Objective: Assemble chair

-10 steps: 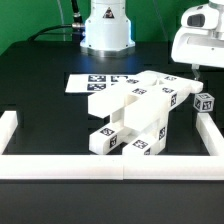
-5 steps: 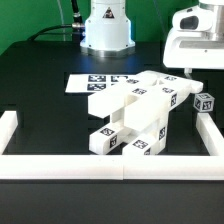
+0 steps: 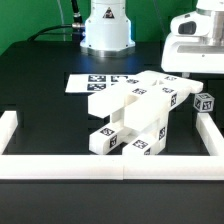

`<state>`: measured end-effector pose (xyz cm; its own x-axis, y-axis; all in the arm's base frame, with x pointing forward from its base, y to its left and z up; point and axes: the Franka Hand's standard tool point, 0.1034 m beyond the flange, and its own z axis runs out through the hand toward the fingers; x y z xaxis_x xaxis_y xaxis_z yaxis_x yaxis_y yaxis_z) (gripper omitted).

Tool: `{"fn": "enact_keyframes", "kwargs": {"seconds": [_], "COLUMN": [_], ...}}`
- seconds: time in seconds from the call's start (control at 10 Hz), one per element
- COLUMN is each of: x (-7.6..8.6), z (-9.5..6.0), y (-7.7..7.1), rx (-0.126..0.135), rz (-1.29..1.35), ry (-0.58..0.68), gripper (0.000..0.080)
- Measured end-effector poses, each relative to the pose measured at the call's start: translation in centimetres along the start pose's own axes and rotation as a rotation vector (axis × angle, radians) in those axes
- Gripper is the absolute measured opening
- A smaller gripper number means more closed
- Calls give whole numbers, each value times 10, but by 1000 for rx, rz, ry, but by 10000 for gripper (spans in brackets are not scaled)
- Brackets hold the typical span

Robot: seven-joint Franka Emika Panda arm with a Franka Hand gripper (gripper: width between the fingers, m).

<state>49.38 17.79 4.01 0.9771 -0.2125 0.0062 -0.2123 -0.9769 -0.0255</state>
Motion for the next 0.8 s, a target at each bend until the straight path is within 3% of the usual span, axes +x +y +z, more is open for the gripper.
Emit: {"fn": "enact_keyframes", "kwargs": {"seconds": [0.8], "x": [-18], "z": [24], "y": [-6], "rx": [-24], "rz": [-16], "ry": [-25], "gripper": [649]}}
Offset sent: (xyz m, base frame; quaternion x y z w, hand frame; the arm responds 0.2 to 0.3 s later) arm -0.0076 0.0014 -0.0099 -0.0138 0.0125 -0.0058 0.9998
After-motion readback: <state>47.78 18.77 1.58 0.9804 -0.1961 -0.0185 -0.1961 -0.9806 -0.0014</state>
